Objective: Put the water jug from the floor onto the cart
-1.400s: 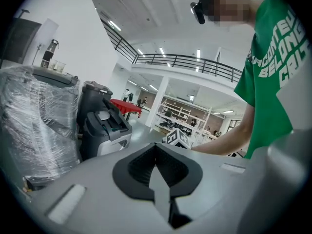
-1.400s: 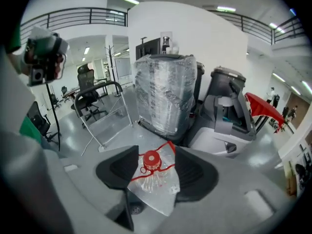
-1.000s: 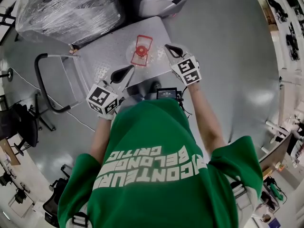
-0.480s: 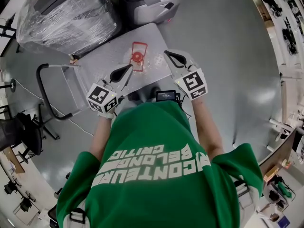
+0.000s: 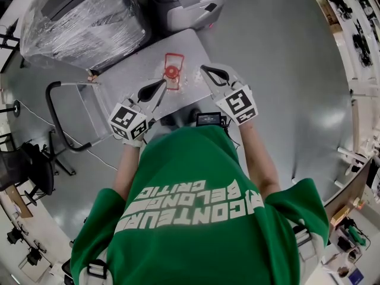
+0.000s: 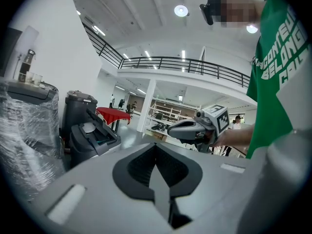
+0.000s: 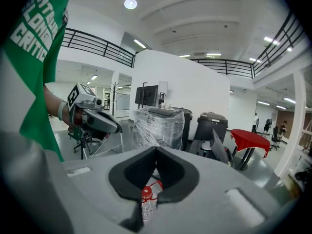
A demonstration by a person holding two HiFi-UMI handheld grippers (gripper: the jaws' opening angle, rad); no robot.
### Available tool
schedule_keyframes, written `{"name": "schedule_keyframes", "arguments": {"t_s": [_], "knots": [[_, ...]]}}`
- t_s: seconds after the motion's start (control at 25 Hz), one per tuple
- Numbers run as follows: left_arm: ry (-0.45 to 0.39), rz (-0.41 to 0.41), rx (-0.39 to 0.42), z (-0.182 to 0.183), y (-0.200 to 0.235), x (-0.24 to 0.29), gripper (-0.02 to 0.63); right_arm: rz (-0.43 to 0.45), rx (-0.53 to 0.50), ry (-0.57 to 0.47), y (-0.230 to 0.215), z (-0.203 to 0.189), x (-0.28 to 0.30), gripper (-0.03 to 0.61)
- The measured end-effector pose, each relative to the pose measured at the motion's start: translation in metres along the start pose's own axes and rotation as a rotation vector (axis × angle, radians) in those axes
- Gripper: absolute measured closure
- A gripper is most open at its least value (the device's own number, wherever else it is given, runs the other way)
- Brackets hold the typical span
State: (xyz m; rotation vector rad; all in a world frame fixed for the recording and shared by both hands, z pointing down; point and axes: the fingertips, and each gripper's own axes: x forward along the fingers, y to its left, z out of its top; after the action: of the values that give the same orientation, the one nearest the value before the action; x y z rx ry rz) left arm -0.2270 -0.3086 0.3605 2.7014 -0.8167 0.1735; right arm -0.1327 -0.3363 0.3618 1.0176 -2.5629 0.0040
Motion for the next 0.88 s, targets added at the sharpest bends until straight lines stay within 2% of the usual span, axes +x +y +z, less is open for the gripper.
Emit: {"name": "schedule_keyframes", "arguments": {"t_s": [0.88], "knots": [[0.004, 0.018, -0.004, -0.0070, 0.0036, -0.0079, 0.603, 0.023, 0.007, 0.022, 0.0090, -0.0083, 0.0067, 0.586]]}}
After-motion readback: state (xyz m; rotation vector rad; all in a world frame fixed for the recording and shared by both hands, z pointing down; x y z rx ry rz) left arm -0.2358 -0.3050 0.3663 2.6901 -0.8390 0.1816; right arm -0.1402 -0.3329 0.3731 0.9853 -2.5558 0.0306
